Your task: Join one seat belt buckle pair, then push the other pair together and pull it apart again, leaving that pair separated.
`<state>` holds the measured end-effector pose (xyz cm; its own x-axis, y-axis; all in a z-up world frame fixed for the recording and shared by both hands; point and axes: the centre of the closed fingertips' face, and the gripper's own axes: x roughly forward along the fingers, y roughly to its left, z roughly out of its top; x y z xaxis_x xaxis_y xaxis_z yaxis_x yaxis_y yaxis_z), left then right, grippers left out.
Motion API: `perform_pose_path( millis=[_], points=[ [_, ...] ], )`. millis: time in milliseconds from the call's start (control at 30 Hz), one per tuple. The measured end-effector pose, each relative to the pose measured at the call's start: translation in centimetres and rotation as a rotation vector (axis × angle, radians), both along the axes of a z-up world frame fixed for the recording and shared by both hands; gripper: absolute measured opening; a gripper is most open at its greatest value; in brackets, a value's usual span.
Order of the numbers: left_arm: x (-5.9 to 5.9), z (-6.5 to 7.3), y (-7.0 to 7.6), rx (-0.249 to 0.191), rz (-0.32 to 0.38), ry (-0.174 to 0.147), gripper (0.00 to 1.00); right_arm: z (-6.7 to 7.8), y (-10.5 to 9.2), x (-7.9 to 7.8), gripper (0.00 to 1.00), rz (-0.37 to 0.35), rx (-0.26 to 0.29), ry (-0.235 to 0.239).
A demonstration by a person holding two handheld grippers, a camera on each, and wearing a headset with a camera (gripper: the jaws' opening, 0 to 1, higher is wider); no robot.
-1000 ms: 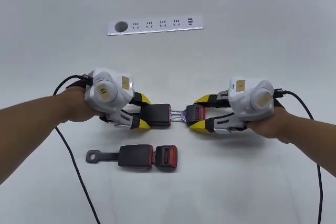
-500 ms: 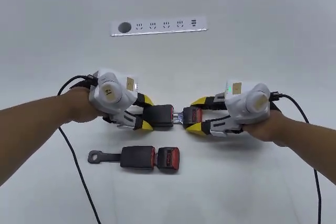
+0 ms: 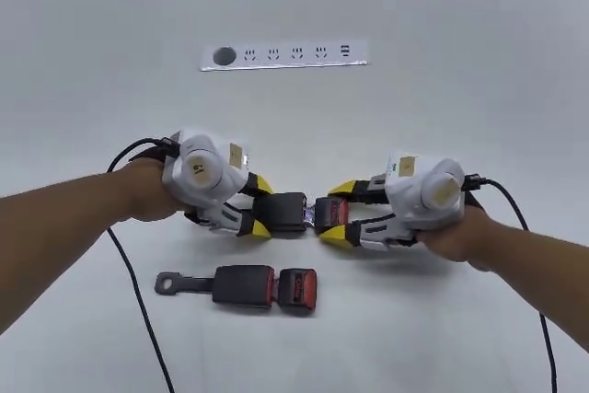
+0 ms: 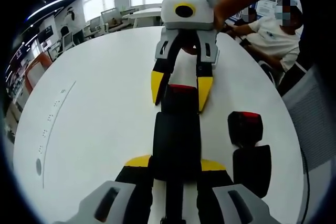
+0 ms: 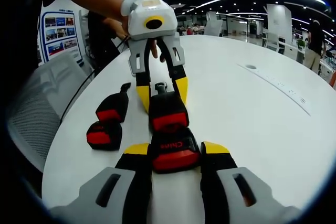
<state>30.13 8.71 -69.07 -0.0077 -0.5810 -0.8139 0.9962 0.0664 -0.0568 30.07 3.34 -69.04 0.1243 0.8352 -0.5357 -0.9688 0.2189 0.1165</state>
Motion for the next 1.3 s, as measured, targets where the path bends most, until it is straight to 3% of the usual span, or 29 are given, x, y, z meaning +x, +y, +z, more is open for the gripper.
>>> perform_pose_path(
  millis=[300,1300],
  points=[
    [0.06,-0.01,0.18,0.020,-0.041,0.003,0.32,-0.20,0.06,0.10,0.33,0.000,-0.017,-0.008],
    [0.05,-0.13,0.22,0.036,-0.050,0.005,0.33,-0.25,-0.18,0.27,0.34,0.028,-0.065,-0.029]
  ],
)
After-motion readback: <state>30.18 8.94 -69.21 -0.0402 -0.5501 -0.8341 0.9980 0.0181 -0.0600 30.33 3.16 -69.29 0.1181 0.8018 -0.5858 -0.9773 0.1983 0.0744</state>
